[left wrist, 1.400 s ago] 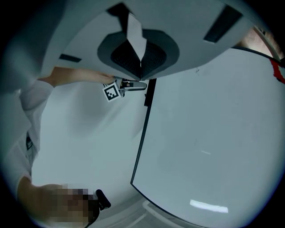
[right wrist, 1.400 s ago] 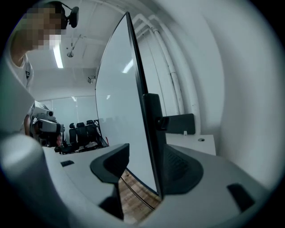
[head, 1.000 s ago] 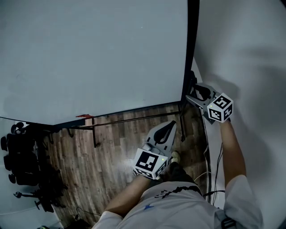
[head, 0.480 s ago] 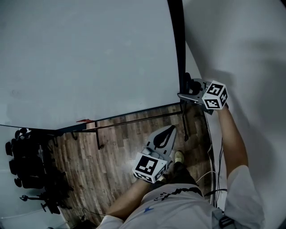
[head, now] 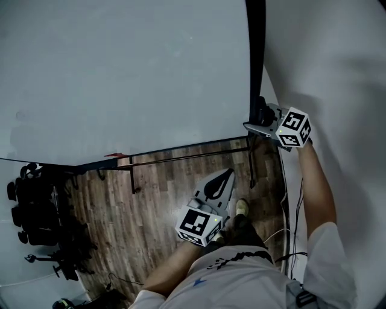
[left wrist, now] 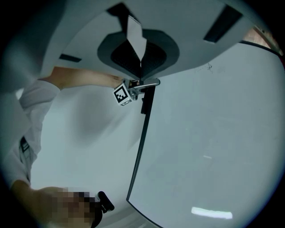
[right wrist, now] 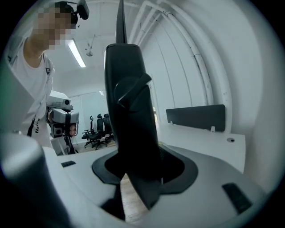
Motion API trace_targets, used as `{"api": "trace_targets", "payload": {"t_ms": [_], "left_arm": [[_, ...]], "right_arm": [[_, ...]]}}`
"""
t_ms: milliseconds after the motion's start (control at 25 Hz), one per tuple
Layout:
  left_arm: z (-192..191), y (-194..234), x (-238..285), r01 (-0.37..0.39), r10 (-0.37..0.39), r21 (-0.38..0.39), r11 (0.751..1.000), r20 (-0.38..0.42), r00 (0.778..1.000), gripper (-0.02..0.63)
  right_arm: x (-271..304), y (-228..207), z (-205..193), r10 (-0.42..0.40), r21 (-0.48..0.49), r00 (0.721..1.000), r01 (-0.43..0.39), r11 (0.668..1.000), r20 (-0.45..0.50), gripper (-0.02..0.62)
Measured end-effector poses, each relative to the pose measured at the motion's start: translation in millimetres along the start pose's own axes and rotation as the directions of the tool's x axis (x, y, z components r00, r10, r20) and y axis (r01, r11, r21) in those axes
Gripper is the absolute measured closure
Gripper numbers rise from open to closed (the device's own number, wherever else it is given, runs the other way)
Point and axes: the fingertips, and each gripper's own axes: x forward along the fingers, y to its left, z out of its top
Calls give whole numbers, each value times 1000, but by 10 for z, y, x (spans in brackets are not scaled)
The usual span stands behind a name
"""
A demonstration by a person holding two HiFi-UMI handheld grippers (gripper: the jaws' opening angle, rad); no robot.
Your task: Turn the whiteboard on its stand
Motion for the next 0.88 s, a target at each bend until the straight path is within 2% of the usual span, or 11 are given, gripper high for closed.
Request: {"api": "trace_targets", "payload": {"t_ms": [360,720,880], "left_arm": [[-90,-194,-269,24,-24,13,1000,5,1000,594],[-175,-402,-1002,52,-52,15,999,43,998,594],[-384,-537,-1519,62,-63,14,998,57,996,594]], "right_arm": [[-133,472,-127,-53,-9,999,53,999,11,403],[-198,950,-158,-124,35,992,124,992,8,397],[-246,1238,-221,-176,55,984,175,983,10,396]]}}
